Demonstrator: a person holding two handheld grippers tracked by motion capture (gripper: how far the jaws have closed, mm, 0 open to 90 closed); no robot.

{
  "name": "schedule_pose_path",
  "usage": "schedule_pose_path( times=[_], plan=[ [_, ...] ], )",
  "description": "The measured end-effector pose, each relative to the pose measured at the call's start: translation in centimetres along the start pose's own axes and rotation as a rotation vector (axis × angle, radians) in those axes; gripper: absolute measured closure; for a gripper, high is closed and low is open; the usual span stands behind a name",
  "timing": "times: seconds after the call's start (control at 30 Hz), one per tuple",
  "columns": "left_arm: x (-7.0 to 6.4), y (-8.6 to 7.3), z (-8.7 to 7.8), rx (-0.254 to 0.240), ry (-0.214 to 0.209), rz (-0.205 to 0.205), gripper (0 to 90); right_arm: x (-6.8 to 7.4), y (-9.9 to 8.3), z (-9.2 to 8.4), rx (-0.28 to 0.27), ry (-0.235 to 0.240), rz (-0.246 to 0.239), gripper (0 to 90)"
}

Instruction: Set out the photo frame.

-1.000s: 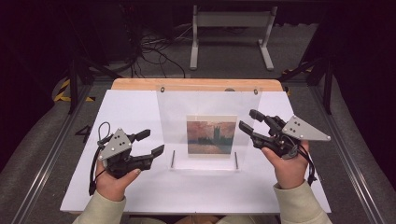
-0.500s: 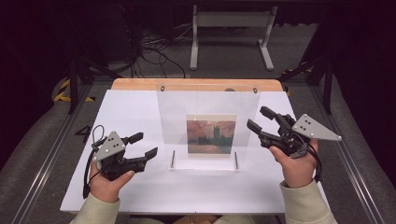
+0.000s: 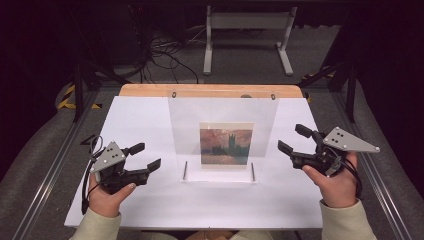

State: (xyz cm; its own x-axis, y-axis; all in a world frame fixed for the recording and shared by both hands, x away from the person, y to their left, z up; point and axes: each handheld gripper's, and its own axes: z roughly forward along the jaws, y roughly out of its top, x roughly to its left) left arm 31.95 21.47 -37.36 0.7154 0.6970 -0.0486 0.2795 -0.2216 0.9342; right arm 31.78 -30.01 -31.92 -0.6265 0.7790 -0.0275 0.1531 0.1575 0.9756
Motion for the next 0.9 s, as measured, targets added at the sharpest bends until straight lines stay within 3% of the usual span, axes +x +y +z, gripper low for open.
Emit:
schedule_pose_path(
  times=[0.27, 0.53, 0.9],
  plan=[
    [0.9, -1.0, -0.4, 0.015, 0.023, -0.005, 22.6, -1.1, -1.8, -1.5, 0.058, -0.043, 0.023, 15.4],
    [1.5, -2.3, -0.6, 0.037, 0.033, -0.02, 21.3, -2.7, -4.2, -1.8, 0.118, -0.07, 0.043, 12.7],
    [2.6, -4.8, -0.6, 0.067, 0.044, -0.032, 17.6, -4.9, -8.5, -1.9, 0.136, -0.049, 0.072, 9.5]
  ],
)
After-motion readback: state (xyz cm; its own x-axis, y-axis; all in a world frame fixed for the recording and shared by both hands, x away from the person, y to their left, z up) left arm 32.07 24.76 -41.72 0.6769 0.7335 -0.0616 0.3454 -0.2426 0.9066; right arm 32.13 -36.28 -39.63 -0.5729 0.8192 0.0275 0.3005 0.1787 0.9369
